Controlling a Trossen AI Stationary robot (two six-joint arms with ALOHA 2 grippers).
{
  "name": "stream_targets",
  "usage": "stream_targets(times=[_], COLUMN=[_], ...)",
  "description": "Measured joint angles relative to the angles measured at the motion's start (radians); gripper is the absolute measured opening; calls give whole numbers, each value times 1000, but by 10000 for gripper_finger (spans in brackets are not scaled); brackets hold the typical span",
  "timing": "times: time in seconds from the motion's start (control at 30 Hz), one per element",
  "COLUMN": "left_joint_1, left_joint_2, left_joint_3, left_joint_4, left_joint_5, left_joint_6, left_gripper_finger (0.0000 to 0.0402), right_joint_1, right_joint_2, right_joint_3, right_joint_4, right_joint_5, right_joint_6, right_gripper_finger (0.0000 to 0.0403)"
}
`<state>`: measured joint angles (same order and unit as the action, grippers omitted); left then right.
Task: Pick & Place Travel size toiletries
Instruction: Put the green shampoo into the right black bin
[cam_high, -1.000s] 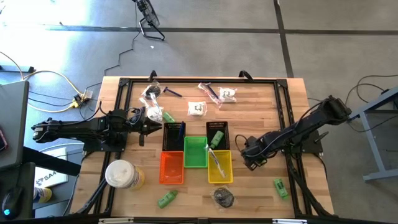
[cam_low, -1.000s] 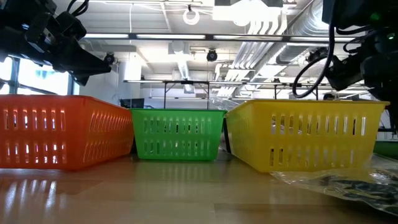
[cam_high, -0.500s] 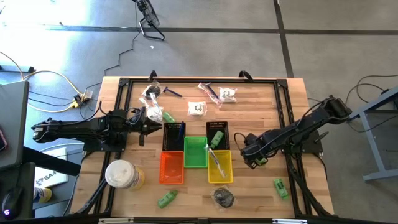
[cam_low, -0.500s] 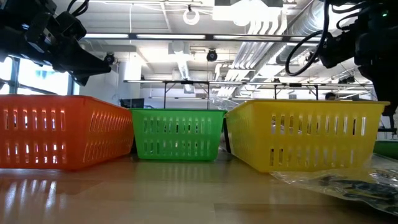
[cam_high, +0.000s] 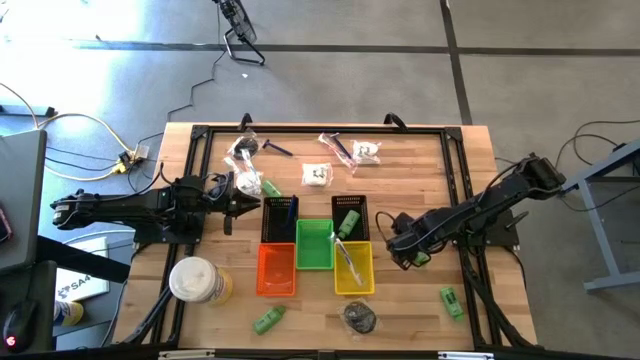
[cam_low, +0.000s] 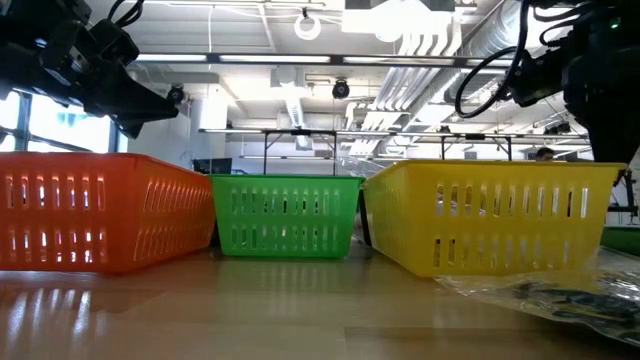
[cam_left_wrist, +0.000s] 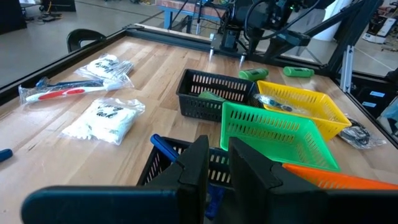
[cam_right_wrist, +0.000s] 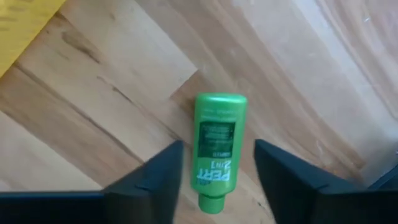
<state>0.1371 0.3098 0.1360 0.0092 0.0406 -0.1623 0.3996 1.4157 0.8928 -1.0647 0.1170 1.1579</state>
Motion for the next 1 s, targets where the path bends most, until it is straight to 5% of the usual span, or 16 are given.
stream_targets(times=[0.27,1.0], left_joint_1=[0,0], left_joint_2=[0,0], left_joint_3=[0,0], left_joint_4=[-11,-12], left_joint_5=[0,0], left_joint_6=[0,0], left_gripper_finger=[61,61], right_joint_1=[5,79], right_joint_2=[0,1], right_joint_3=[0,-225], right_joint_4=[0,298], right_joint_5=[2,-75], right_joint_6=[-4,106], right_gripper_finger=[292,281])
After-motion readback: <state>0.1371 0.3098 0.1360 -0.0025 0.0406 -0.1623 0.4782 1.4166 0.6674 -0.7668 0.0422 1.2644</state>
